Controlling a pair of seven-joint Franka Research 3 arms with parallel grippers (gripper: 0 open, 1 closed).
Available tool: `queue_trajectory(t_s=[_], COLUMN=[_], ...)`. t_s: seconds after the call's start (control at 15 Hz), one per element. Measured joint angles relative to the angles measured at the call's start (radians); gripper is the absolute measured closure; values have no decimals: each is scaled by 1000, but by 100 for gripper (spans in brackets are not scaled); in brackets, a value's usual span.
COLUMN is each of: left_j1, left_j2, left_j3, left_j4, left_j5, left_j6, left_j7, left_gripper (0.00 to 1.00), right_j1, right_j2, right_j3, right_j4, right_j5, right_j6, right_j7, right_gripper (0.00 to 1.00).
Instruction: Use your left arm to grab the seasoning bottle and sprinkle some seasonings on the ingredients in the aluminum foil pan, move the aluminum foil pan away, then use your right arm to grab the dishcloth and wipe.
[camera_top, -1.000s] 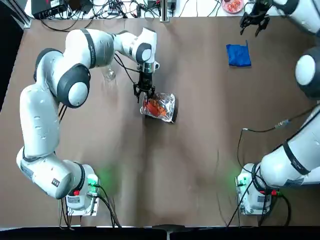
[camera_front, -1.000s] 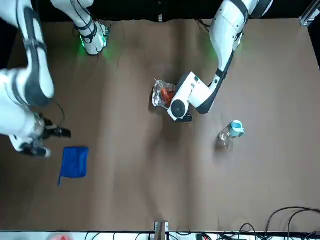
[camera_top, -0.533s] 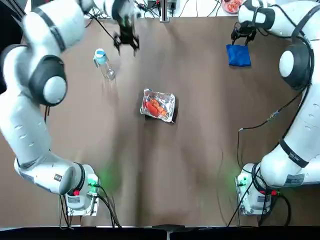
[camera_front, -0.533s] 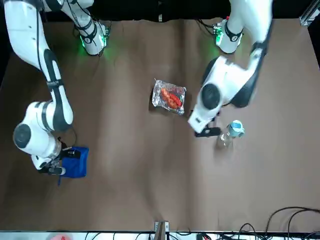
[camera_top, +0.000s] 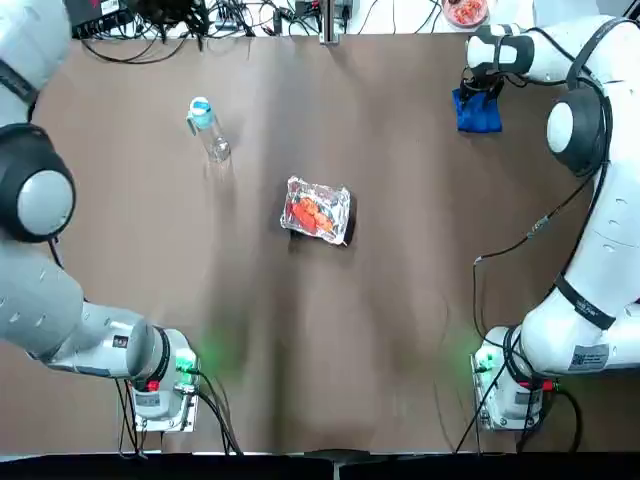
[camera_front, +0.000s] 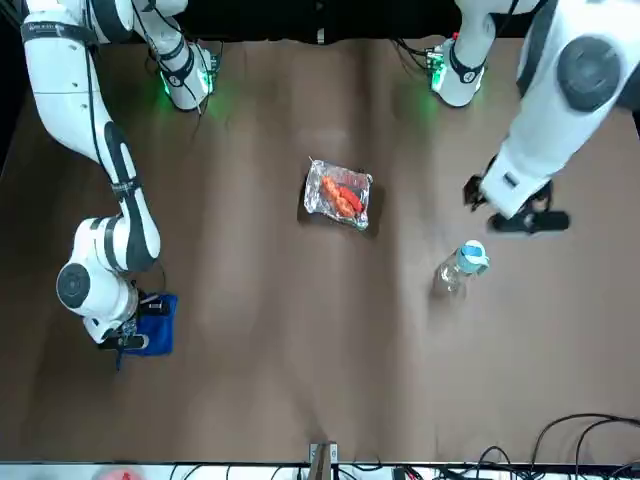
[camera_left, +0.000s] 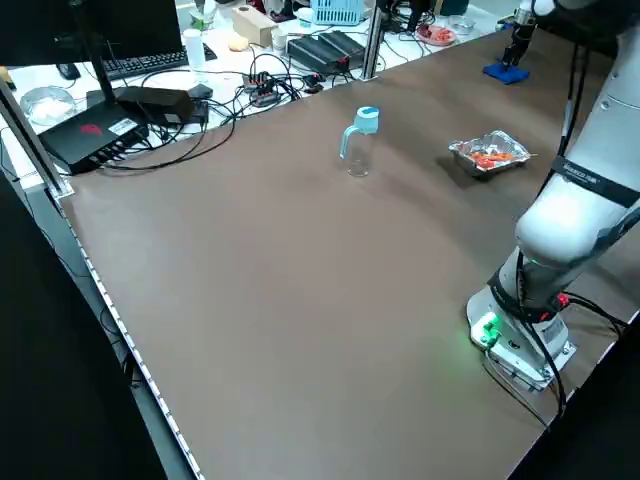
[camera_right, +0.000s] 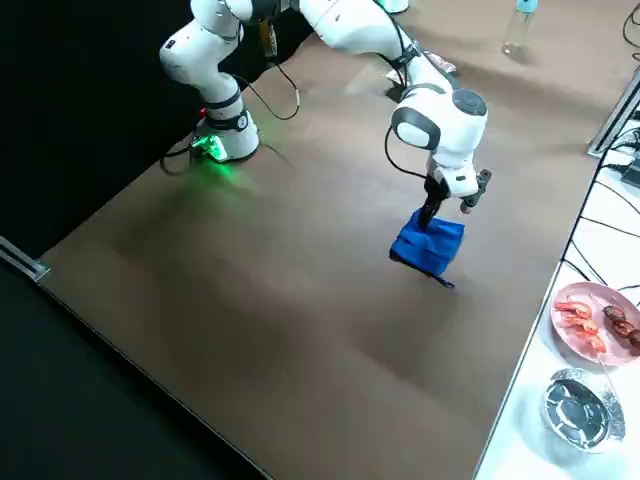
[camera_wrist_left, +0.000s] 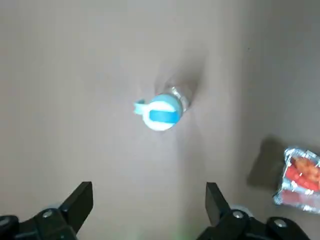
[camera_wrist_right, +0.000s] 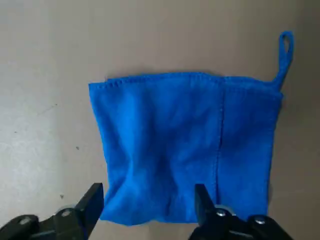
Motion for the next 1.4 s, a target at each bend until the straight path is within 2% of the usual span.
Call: queue_trajectory(t_s=[0.07, 0.33, 0.47, 0.73, 0.8, 0.93, 1.0, 1.13, 1.4], left_j1=[13, 68, 87, 87, 87, 88, 88, 88, 89], left_j2=[-25, -94, -108, -111, -111, -111, -111, -111, -111], left_j3=[0, -2, -2, -9, -10, -10, -9, -8, -2], left_j4=[-1, -9, -15, -23, -23, -23, -23, -23, -24], left_j5=[-2, -55, -68, -71, -71, -71, -71, -71, -71], left_j6=[-26, -80, -82, -82, -82, -82, -82, -82, -82], left_j7=[42, 146, 177, 184, 188, 204, 207, 208, 209], left_gripper=[1, 1, 1, 1, 1, 1, 1, 1, 1], right_j1=[0, 0, 0, 0, 0, 0, 1, 6, 42], right_j2=[5, 33, 43, 50, 50, 50, 50, 50, 40], right_j3=[0, 0, 0, -1, -1, 0, 0, 0, 4], right_j4=[0, 0, 0, 0, 0, 0, 1, 4, 18], right_j5=[-1, -12, -15, -15, -15, -15, -15, -15, -13], right_j6=[4, 16, 29, 38, 36, 36, 34, 17, -97], right_j7=[-1, -1, -1, -1, 5, 32, 42, 46, 59], right_gripper=[26, 32, 45, 52, 72, 90, 93, 93, 93])
